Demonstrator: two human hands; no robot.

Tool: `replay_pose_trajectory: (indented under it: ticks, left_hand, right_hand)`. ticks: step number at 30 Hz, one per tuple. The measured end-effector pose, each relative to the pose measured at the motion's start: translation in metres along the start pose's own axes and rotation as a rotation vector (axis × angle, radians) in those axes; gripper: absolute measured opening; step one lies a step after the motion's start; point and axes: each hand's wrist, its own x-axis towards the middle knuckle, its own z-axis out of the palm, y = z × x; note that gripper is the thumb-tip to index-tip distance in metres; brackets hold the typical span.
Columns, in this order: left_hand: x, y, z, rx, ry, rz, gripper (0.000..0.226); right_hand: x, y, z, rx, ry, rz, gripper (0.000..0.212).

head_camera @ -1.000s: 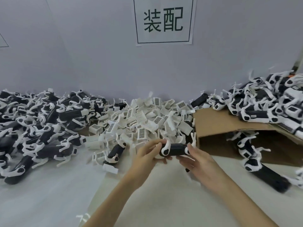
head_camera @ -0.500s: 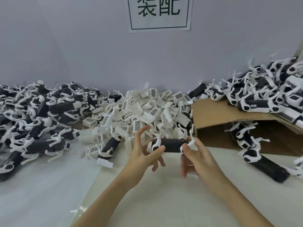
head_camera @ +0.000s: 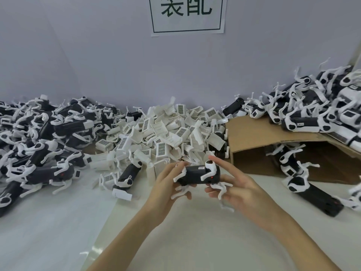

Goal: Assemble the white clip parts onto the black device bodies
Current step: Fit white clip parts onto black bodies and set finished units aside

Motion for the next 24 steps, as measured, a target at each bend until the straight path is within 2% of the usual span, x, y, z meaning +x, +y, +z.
replay_pose_trajectory:
  ticks: [4, 6, 9, 11, 12, 14, 15, 18, 22, 24]
  left_hand:
    - [0.001, 0.011, -0.006, -0.101, 0.019, -0.025, 0.041]
    - [0.001, 0.02, -0.008, -0.065, -0.036, -0.02, 0.047]
    - [0.002, 0.034, -0.003, 0.197, -0.066, 0.021, 0.049]
    - [0.002, 0.044, 0.003, 0.435, -0.088, 0.013, 0.051]
    - [0.003, 0.048, 0.004, 0.536, -0.121, 0.011, 0.045]
    - [0.002, 0.053, 0.003, 0.615, -0.185, 0.044, 0.02]
    - [0.001, 0.053, 0.002, 0.623, -0.181, 0.075, 0.021]
    - [-0.003, 0.043, -0.005, 0.708, -0.178, 0.333, 0.054]
    - [-0.012, 0.029, -0.007, 0.973, -0.198, 0.764, 0.067]
    - [-0.018, 0.026, -0.002, 1.063, -0.18, 0.917, 0.067]
  right_hand:
    - [0.002, -0.001, 0.009, 0.12, -0.005, -0.021, 0.047]
    - [0.004, -0.001, 0.019, 0.158, 0.053, -0.018, 0.051]
    - [0.008, 0.005, 0.027, 0.162, 0.131, 0.05, 0.069]
    - [0.007, 0.009, 0.026, 0.134, 0.121, 0.105, 0.06]
    - [0.006, 0.009, 0.025, 0.118, 0.114, 0.116, 0.054]
    - [0.003, 0.006, 0.023, 0.035, 0.087, 0.103, 0.047]
    - [0.001, 0.005, 0.024, -0.025, 0.065, 0.082, 0.046]
    - [-0.001, 0.007, 0.031, -0.287, 0.046, -0.024, 0.041]
    - [-0.003, 0.015, 0.037, -0.542, 0.121, -0.194, 0.044]
    - [-0.003, 0.018, 0.037, -0.641, 0.151, -0.291, 0.046]
